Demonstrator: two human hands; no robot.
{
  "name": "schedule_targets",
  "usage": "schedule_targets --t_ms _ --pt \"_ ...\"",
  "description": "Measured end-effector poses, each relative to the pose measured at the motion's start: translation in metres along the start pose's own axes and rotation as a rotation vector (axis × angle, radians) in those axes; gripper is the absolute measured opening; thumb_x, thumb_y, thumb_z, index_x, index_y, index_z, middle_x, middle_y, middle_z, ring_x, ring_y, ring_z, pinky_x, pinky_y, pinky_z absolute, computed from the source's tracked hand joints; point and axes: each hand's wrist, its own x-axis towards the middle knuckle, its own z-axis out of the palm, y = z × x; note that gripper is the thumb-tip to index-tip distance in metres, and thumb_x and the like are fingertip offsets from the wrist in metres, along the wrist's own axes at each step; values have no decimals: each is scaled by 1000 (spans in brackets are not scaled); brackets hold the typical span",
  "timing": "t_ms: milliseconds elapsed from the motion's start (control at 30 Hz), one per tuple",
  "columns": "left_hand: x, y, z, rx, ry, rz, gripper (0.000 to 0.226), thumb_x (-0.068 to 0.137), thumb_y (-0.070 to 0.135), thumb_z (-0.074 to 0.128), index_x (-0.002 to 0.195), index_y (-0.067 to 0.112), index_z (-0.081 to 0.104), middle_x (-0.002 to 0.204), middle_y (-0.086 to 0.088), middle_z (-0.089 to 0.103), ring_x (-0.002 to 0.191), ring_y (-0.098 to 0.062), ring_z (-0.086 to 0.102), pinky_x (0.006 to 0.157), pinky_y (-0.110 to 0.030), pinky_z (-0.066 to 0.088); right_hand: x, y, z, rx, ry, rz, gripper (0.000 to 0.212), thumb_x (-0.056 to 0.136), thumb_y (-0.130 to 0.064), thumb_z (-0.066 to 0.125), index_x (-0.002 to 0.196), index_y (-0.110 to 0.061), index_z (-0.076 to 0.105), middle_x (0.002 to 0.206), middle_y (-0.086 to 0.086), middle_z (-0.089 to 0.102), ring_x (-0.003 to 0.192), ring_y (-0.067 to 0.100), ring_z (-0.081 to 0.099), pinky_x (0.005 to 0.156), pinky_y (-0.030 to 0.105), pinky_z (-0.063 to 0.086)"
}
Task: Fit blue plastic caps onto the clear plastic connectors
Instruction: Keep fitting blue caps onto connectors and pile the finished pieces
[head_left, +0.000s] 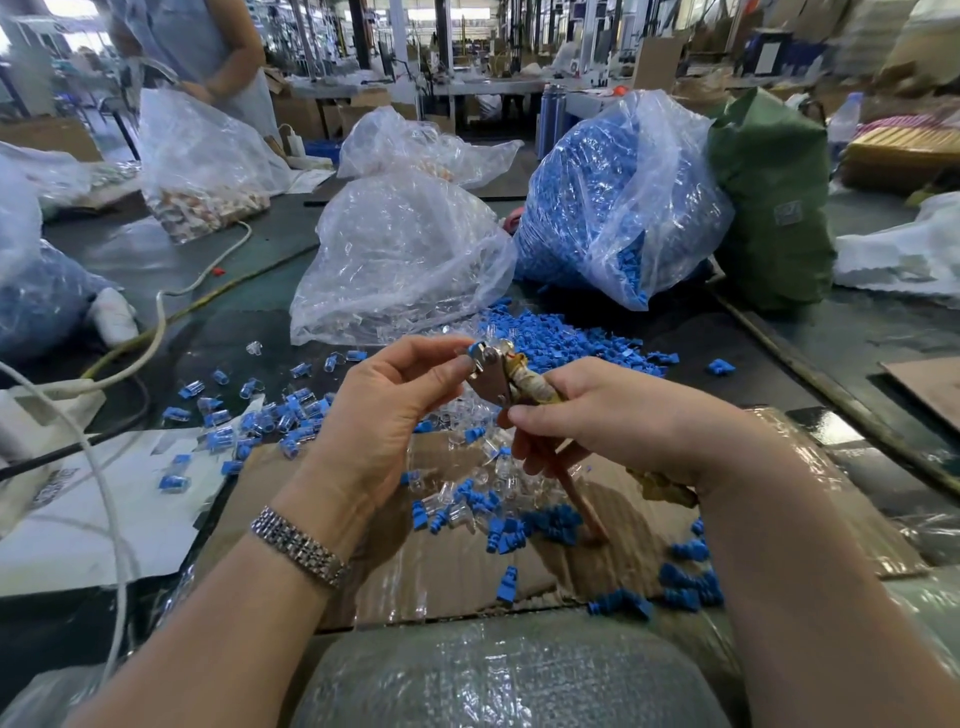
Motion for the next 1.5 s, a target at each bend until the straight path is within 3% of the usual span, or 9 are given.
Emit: schedule_targets --t_ms 200,333,567,700,800,867,1000,1233,1500 --pt "-5 0 1 91 36 -5 34 62 41 82 93 28 82 105 -4 77 106 -22 69 73 -27 60 1 -3 6 -25 46 -6 39 103 -40 55 90 -5 67 64 0 66 59 18 68 65 35 61" --pt "-4 -1 2 132 42 63 19 73 27 76 91 27 81 101 -2 79 101 -17 72 90 -30 56 2 -3 8 -40 68 10 42 102 -42 54 82 -8 65 53 -2 61 51 16 65 55 27 56" --pt "0 1 -7 267 111 117 16 86 14 75 101 20 76 100 0 77 97 -14 71 86 -24 58 -5 0 -8 -14 103 46 46 96 -54 59 93 -9 71 77 5 74 66 19 73 67 33 61" --pt "2 2 -25 704 329 182 17 90 10 71 95 26 73 94 3 71 83 -8 67 70 -16 52 1 15 -24 -272 427 143 36 94 -39 64 73 -12 53 67 5 58 62 23 56 59 36 44" --pt "1 4 -36 1107 513 120 13 87 12 66 88 22 72 100 -4 62 97 -25 61 84 -42 51 11 25 -25 -485 541 302 29 88 -27 63 70 -10 46 73 8 52 65 26 49 57 34 36" --pt "-1 5 -38 1270 533 102 12 86 12 65 91 21 72 102 -4 52 107 -32 53 94 -51 45 16 29 -22 -530 548 402 23 88 -26 63 83 -8 49 93 12 52 84 31 52 74 38 47" --pt "-1 3 -28 1230 344 174 14 88 10 66 89 23 71 100 0 59 101 -25 59 92 -45 47 21 34 -15 -606 517 494 38 91 -32 67 113 -11 45 122 17 49 118 39 48 97 49 43" --pt "-5 -11 -12 1188 -78 218 13 93 13 67 96 25 71 93 14 62 88 3 59 82 -17 50 25 40 -13 -630 486 442 55 92 -33 68 139 -25 40 135 15 43 126 38 43 104 54 41" --pt "-2 -18 -9 1270 -163 192 20 96 29 63 115 34 65 109 14 56 93 1 57 86 -22 52 35 39 -7 -886 525 178 22 94 -27 67 111 -41 69 111 -3 32 118 27 31 99 50 30"
